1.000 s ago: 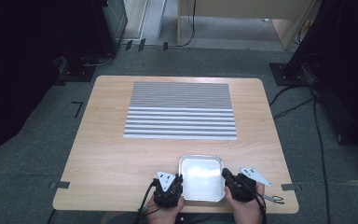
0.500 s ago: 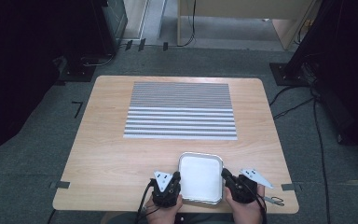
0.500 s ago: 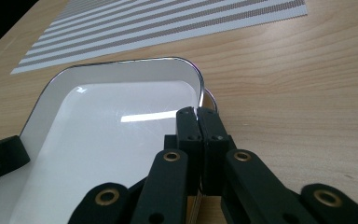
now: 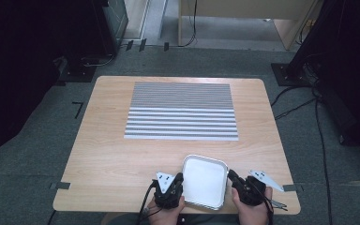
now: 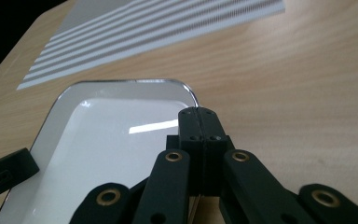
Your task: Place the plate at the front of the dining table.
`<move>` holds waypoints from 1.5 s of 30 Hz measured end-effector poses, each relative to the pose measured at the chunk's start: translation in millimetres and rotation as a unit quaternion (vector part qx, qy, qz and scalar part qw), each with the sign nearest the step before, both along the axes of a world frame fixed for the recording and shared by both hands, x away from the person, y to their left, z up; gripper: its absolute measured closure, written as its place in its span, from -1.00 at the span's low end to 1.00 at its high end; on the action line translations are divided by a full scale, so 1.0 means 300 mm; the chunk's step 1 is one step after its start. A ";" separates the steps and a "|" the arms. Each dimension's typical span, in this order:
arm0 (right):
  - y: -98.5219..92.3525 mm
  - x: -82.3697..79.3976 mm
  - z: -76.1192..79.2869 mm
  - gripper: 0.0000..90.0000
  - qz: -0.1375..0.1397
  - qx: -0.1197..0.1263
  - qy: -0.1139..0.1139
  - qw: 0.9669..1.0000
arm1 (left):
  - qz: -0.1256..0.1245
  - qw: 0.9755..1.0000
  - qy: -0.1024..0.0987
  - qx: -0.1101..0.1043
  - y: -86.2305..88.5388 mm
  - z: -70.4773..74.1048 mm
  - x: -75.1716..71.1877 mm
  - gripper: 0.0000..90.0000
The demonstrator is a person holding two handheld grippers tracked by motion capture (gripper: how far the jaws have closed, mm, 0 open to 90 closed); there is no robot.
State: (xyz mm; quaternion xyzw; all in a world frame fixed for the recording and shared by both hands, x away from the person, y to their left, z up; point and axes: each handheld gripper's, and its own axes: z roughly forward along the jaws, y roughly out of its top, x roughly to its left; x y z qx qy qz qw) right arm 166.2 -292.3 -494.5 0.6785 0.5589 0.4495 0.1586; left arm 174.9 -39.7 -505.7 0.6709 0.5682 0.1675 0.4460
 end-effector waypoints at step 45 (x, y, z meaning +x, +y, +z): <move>0.094 0.081 -0.015 0.98 0.028 0.009 -0.008 1.000 | 0.028 0.999 0.003 -0.040 0.092 0.009 0.009 0.97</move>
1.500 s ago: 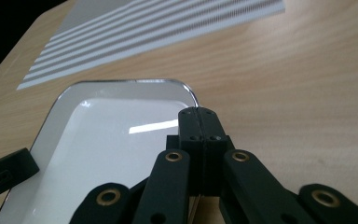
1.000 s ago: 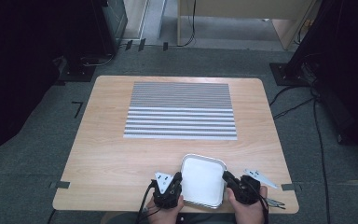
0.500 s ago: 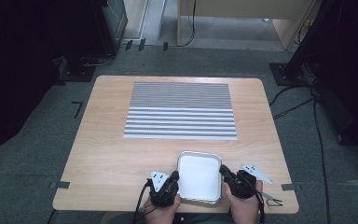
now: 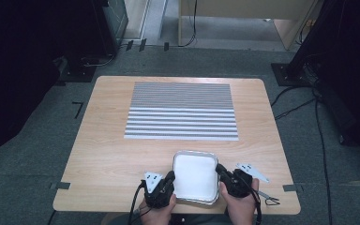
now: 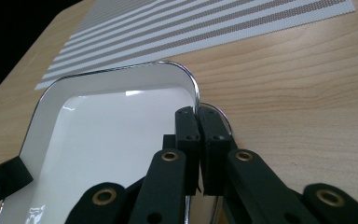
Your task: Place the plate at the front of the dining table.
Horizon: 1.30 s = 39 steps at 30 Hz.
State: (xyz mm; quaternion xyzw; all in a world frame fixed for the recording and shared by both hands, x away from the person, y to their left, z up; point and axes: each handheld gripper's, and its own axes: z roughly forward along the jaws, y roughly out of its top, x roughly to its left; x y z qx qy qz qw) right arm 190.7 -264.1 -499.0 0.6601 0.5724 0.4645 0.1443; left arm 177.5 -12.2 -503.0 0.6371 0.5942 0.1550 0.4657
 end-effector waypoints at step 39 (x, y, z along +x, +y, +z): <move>0.027 0.057 -0.030 0.95 0.019 -0.029 -0.028 0.999 | 0.013 1.000 0.010 -0.001 -0.008 -0.012 0.032 0.94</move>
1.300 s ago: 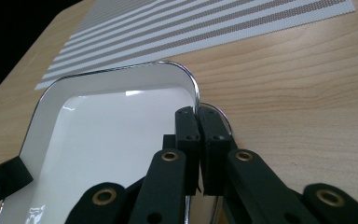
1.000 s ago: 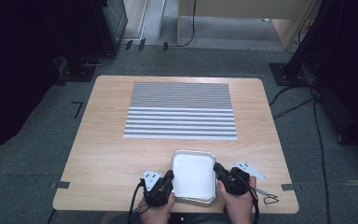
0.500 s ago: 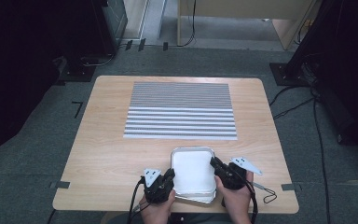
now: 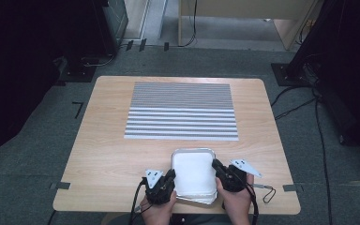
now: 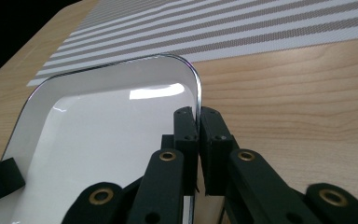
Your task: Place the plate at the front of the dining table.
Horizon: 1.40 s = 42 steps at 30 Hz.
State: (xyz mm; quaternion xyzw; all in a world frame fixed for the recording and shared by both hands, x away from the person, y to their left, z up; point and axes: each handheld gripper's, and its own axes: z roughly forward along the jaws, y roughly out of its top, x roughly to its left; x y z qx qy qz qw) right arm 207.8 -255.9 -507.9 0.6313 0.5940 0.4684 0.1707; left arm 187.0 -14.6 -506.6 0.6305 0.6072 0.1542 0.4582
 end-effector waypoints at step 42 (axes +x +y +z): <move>0.031 -0.064 0.045 1.00 -0.026 -0.005 0.016 1.000 | 0.013 0.999 -0.007 -0.041 0.016 0.011 0.012 0.99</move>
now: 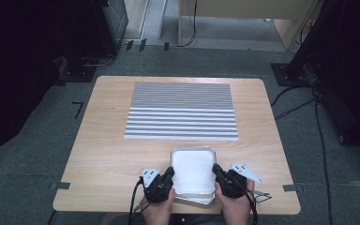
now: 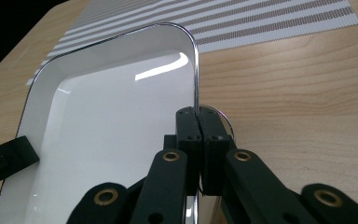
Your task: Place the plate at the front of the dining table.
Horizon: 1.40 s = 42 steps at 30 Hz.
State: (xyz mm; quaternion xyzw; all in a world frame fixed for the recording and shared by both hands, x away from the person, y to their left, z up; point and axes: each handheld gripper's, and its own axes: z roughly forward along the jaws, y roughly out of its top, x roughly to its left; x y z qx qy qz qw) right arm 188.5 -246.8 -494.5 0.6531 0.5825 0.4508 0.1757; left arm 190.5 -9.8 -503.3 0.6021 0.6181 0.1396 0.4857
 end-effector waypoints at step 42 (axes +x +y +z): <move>0.031 0.189 0.094 1.00 0.012 0.014 -0.021 1.000 | -0.022 1.000 0.001 0.009 0.061 0.119 0.200 0.96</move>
